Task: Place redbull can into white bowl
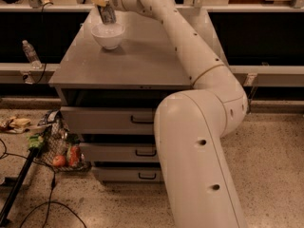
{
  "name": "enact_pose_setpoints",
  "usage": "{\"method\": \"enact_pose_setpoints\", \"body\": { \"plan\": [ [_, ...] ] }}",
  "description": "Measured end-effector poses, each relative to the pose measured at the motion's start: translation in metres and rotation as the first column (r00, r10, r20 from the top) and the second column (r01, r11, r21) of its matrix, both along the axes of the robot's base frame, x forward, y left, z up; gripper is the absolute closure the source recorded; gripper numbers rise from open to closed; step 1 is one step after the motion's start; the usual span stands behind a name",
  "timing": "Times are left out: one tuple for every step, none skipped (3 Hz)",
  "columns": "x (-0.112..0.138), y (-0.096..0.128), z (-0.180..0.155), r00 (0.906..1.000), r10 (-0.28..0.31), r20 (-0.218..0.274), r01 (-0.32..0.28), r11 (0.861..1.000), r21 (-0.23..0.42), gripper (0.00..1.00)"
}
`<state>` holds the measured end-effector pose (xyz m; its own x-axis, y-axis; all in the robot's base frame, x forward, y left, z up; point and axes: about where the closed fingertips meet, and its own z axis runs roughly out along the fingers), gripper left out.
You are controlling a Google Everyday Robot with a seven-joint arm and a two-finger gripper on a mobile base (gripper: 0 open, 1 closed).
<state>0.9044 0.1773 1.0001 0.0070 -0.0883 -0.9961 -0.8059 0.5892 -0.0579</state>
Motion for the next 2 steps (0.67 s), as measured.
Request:
{"method": "enact_pose_setpoints", "body": {
  "plan": [
    [0.010,-0.007,-0.037,0.9996,-0.023,-0.018,0.021,0.997,-0.075,0.81],
    [0.014,-0.013,-0.066,0.9987,-0.035,-0.038,0.030,0.993,-0.114,0.52]
  ]
}}
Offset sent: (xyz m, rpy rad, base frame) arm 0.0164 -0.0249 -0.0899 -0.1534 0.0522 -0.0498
